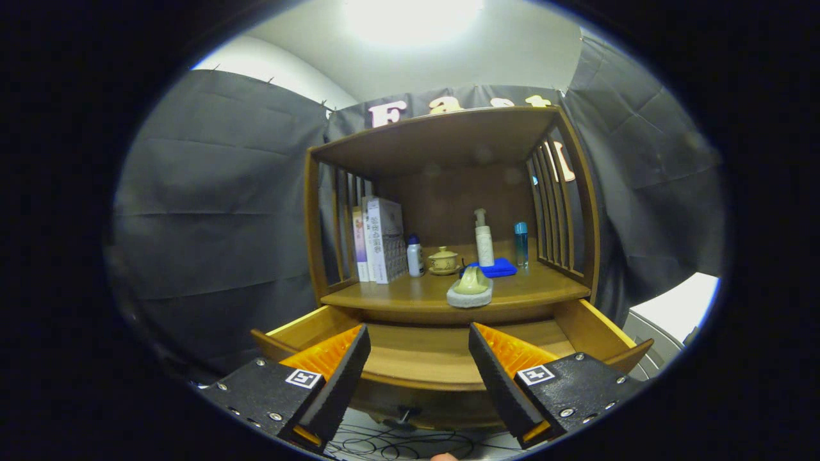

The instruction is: Pull open the drawer, take out the items inside it, and place them on the countertop above the cabinet.

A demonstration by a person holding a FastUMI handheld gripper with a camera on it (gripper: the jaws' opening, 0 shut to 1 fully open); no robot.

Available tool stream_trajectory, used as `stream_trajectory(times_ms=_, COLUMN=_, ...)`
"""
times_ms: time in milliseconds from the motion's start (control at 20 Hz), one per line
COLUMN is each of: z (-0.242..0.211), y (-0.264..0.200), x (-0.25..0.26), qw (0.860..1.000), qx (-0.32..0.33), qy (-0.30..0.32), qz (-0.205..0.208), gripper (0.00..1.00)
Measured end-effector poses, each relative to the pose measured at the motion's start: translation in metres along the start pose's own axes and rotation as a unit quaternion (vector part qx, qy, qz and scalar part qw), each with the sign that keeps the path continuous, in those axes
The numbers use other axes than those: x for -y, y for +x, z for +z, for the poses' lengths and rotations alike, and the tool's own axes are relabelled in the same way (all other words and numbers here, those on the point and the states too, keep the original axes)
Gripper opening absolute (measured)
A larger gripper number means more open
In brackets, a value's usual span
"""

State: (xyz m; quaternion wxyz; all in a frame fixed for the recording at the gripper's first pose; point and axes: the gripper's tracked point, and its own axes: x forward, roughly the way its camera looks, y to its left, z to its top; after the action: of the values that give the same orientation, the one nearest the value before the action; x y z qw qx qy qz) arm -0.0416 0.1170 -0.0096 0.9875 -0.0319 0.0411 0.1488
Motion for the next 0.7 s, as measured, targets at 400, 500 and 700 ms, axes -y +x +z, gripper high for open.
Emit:
stream_trajectory(times_ms=400, z=-0.078, y=-0.03, x=-0.024, qw=0.995, qx=-0.093, qy=-0.014, qz=0.036, gripper=0.96)
stream_trajectory(times_ms=500, z=-0.092, y=-0.028, x=-0.018, qw=0.993, qx=-0.111, qy=-0.016, qz=0.027, gripper=0.96)
stream_trajectory(times_ms=700, z=-0.107, y=-0.02, x=-0.01, qw=0.992, qx=-0.127, qy=-0.015, qz=0.007, gripper=0.96)
